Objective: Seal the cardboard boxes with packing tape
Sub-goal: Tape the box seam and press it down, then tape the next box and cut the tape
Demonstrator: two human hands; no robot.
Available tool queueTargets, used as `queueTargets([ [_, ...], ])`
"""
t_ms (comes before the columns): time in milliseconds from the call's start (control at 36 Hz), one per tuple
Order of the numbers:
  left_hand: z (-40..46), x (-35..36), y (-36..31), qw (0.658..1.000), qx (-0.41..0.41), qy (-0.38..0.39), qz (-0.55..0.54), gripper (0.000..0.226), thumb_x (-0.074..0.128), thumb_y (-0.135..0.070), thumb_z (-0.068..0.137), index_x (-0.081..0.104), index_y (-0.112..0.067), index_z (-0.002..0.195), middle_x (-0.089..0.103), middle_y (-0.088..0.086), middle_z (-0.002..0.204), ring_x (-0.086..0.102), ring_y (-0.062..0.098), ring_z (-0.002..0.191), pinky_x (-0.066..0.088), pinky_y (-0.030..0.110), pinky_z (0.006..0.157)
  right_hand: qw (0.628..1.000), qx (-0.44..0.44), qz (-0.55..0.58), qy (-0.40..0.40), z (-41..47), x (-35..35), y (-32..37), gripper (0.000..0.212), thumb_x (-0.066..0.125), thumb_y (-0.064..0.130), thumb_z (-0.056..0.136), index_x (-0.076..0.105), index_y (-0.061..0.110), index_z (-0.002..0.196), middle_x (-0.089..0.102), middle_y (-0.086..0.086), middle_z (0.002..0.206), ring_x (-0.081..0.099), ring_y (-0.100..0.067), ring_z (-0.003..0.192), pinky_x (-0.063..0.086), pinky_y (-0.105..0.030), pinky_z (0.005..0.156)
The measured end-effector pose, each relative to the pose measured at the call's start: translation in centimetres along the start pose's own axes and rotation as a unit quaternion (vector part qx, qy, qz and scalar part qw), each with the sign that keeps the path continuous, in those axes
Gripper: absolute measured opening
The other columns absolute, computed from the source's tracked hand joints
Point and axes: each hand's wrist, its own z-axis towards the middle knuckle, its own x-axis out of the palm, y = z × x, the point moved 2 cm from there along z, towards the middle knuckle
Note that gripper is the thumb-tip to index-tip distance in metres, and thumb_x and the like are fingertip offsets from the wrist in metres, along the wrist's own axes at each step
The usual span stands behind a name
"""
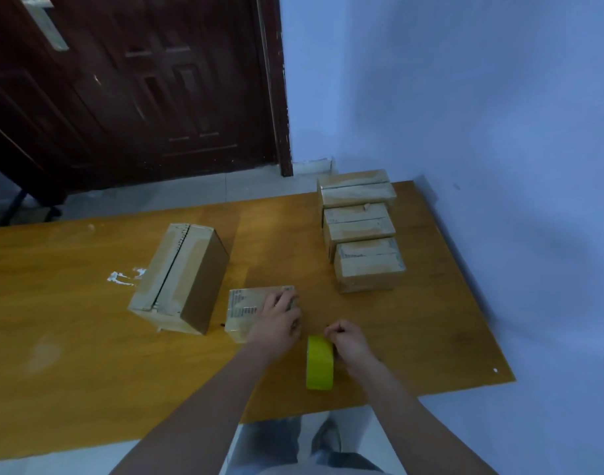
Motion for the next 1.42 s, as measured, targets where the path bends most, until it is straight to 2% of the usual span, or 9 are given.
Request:
queueTargets([
  [556,1.7,1.3,-0.7,0.971,-0.128,-0.107,-0.169,0.020,0.047,-0.018,0.097,0.059,-0.025,0.111,0.041,-0.008,0.130,0.034,0.020,0.116,0.030,0.031,0.096,0.994,-0.058,-0.090,-0.028,-0.9,-1.0,1.5,0.023,0.053,0.004,0.090,0.054,0.016,0.070,0.058,-0.003,0.081,0.053,-0.016,0.078,0.039,-0.023,0.061],
  [667,1.2,-0.2,0.9,0.873,-0.160,-0.199,-0.416,0.021,0.044,-0.009,0.099,0.058,-0.023,0.106,0.038,-0.006,0.116,0.048,0.029,0.109,0.044,0.047,0.093,0.985,-0.075,-0.154,-0.007,-0.6,-0.6,3.5,0.027,0.056,0.000,0.083,0.052,0.018,0.063,0.053,0.001,0.069,0.050,-0.016,0.073,0.035,-0.026,0.063],
  [806,0.0,-2.7,4.4,0.847,-0.274,-0.287,-0.353,0.018,0.047,-0.013,0.098,0.058,-0.011,0.112,0.042,0.006,0.122,0.034,0.028,0.121,0.041,0.045,0.096,0.971,-0.072,-0.226,0.040,-0.3,0.5,6.0,0.025,0.056,0.009,0.082,0.044,0.019,0.062,0.044,0.000,0.065,0.043,-0.015,0.065,0.029,-0.031,0.062],
  [972,-0.2,-2.3,8.2,0.830,-0.452,-0.025,-0.327,0.064,0.029,-0.050,0.100,0.034,-0.001,0.140,0.041,0.020,0.139,0.038,0.036,0.128,0.037,0.045,0.100,0.966,-0.069,-0.239,0.068,-0.6,2.3,8.1,0.026,0.053,0.017,0.086,0.042,0.018,0.062,0.039,-0.001,0.066,0.039,-0.018,0.064,0.028,-0.034,0.066],
  [1083,0.3,-3.0,8.3,0.809,-0.440,0.013,-0.390,0.067,0.019,-0.057,0.098,0.056,-0.002,0.106,0.058,0.016,0.087,0.057,0.030,0.076,0.044,0.036,0.066,0.954,-0.084,-0.278,0.070,-1.2,3.3,8.6,0.030,0.052,0.018,0.087,0.035,0.019,0.062,0.034,0.000,0.064,0.036,-0.019,0.065,0.024,-0.034,0.064],
  [1222,1.3,-4.3,8.5,0.789,-0.413,-0.093,-0.445,0.042,0.040,-0.036,0.101,0.049,-0.001,0.124,0.055,0.017,0.122,0.054,0.037,0.104,0.045,0.044,0.085,0.944,-0.122,-0.303,0.039,-2.2,3.1,8.4,0.034,0.050,0.018,0.090,0.033,0.022,0.060,0.034,0.003,0.063,0.036,-0.017,0.062,0.024,-0.034,0.064],
  [1278,1.7,-4.5,8.6,0.782,-0.376,-0.136,-0.479,0.018,0.044,-0.021,0.100,0.051,-0.008,0.110,0.058,0.017,0.116,0.057,0.035,0.093,0.048,0.045,0.081,0.941,-0.146,-0.306,0.025,-2.8,2.9,8.4,0.034,0.048,0.019,0.092,0.033,0.023,0.062,0.036,0.002,0.065,0.040,-0.021,0.066,0.026,-0.034,0.065],
  [1333,1.7,-4.3,8.8,0.780,-0.342,-0.169,-0.496,0.004,0.046,-0.016,0.099,0.048,-0.013,0.098,0.057,0.015,0.104,0.056,0.028,0.080,0.048,0.041,0.068,0.937,-0.162,-0.309,0.007,-3.4,2.8,8.6,0.034,0.048,0.020,0.091,0.034,0.025,0.061,0.051,-0.001,0.074,0.054,-0.027,0.085,0.031,-0.036,0.067],
  [1417,1.0,-3.8,9.2,0.787,-0.286,-0.203,-0.507,0.014,0.051,-0.005,0.094,0.044,-0.014,0.101,0.048,0.006,0.102,0.051,0.024,0.089,0.047,0.040,0.075,0.939,-0.167,-0.301,-0.022,-4.0,3.2,8.8,0.031,0.050,0.021,0.090,0.036,0.024,0.062,0.064,-0.008,0.115,0.051,-0.024,0.118,0.042,-0.039,0.084],
])
